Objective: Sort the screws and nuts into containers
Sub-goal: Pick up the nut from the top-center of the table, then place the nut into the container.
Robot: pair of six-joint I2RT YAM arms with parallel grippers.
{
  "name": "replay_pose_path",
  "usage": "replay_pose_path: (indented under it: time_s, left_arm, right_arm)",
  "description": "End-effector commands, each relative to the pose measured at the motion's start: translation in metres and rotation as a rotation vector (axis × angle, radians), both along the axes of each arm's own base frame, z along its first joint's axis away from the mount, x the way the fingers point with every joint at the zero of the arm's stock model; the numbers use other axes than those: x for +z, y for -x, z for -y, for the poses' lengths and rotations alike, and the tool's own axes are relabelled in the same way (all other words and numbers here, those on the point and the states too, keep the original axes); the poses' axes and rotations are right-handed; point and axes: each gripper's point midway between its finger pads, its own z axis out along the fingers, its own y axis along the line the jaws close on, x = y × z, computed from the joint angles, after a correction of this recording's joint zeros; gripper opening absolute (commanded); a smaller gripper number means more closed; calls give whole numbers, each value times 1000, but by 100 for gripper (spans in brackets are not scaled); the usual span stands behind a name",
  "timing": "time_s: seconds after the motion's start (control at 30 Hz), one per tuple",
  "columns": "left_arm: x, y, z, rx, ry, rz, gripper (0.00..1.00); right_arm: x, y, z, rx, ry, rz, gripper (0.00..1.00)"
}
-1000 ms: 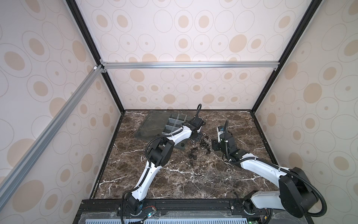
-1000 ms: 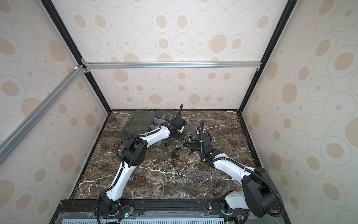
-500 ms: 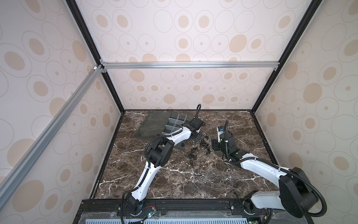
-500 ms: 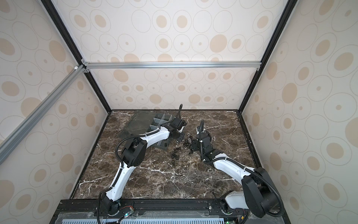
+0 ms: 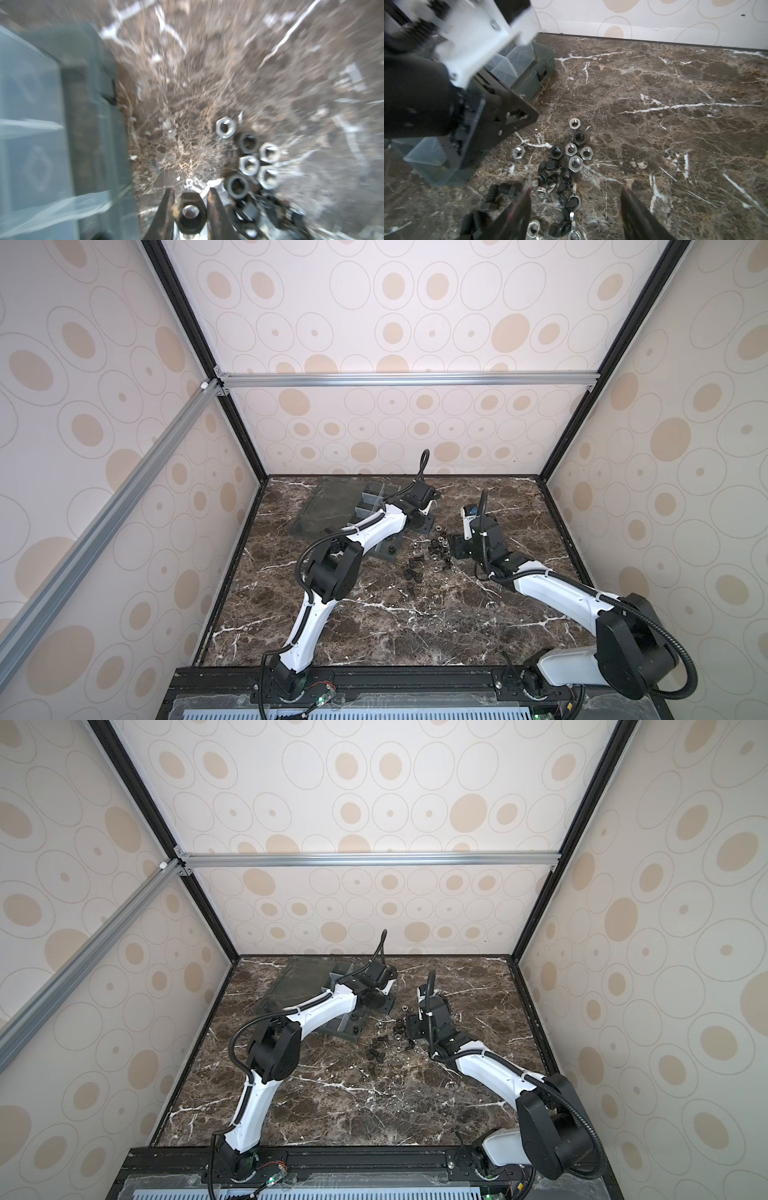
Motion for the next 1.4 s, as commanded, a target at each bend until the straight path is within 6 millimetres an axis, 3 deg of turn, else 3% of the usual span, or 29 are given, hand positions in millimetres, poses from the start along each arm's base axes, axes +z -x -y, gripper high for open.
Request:
replay_pose_path:
  time_s: [0.0,0.13,0.23,0.4,0.47,0.63,0.97,1.07,1.37]
  left_arm:
    - [47,2,-28,58,47,35,17]
    - [41,20,-67,110,17,1,18]
    - [19,35,-91,133,-37,-35,18]
    - [-13,44,-97,110,-70,-72,21]
    - [-16,42,-96,109,-75,-61,23]
    - [-3,34,-95,121,-68,-19,43]
    - [44,34,-106,164,-10,137,57]
    - [42,37,-101,144,3,141,57]
    - [28,39,-100,143,-6,117,58]
  right_arm:
    - [0,0,-7,13,-96,-75,69]
    - [-7,1,-24,128,-59,-152,67]
    - [-16,1,-32,177,-24,-241,62]
    - [-29,-6,-35,170,-1,-301,57]
    - [-38,-9,-37,173,12,-348,56]
    - [-63,-20,-44,170,114,-498,44]
    - [-98,-48,-55,151,231,-597,34]
    - [-111,-49,-60,179,239,-640,33]
    - [-136,-48,-50,125,286,-698,33]
